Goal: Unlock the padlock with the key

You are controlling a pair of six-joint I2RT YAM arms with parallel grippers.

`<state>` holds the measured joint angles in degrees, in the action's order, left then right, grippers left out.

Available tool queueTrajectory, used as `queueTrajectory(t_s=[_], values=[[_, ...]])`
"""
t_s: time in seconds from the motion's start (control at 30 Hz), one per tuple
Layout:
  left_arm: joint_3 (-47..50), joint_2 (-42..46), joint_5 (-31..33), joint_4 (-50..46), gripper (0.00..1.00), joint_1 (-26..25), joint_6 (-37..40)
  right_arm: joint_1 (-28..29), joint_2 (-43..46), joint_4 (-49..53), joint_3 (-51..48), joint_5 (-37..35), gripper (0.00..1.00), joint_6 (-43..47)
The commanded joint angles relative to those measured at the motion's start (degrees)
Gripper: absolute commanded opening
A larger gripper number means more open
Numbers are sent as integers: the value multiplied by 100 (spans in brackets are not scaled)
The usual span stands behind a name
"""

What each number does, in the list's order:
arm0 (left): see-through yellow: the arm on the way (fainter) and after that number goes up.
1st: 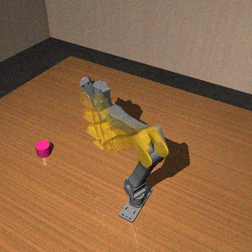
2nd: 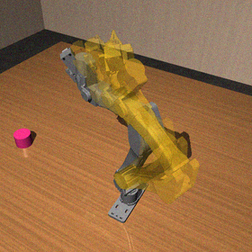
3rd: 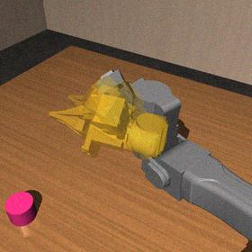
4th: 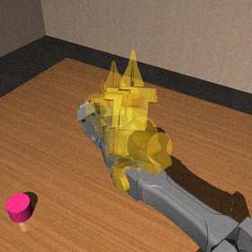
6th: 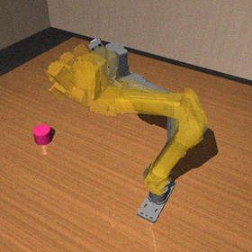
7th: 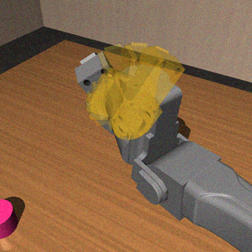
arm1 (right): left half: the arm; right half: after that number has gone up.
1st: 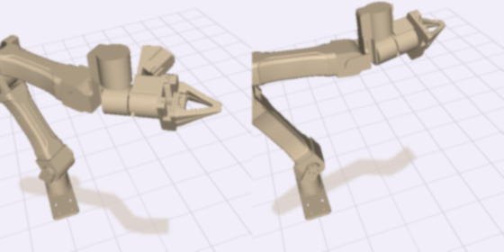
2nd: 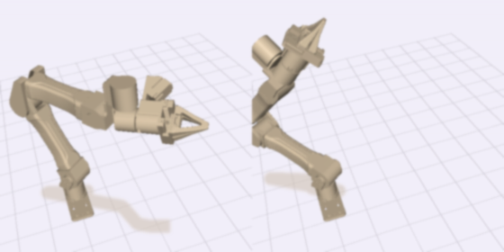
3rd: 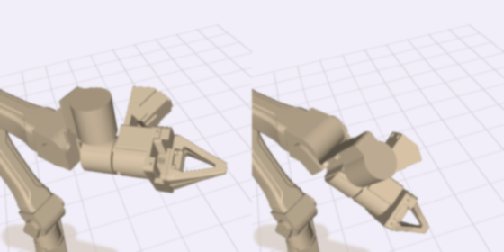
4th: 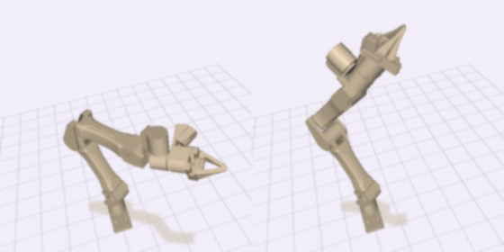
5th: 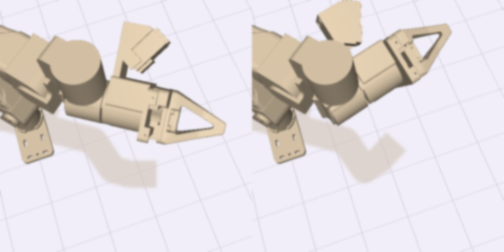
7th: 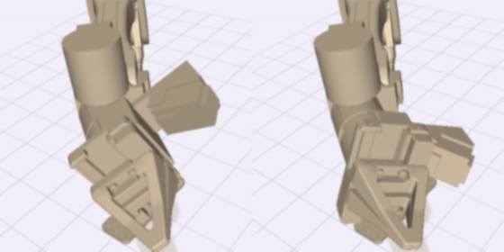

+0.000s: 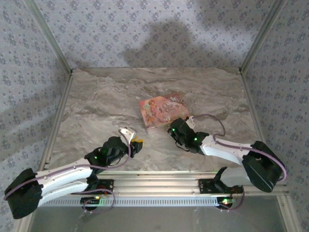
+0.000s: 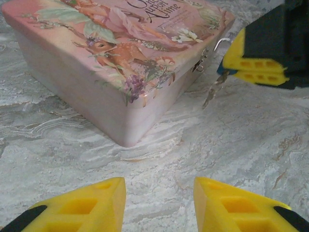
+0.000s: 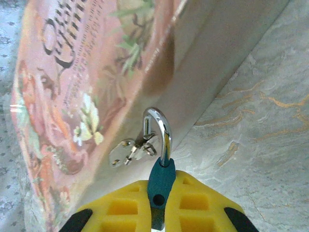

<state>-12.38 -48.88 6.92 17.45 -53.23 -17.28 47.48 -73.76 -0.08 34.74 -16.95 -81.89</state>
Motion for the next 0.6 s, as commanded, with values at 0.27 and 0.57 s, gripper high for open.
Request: queueTrajectory(t_s=[0.27, 0.57], values=[[-432, 515, 520, -1324, 49, 90, 80, -141, 1144, 1089, -80, 26, 0, 1036], [-1687, 371, 496, -3700, 98, 1406, -566, 150, 1630, 1491, -46, 1527, 0, 2548]])
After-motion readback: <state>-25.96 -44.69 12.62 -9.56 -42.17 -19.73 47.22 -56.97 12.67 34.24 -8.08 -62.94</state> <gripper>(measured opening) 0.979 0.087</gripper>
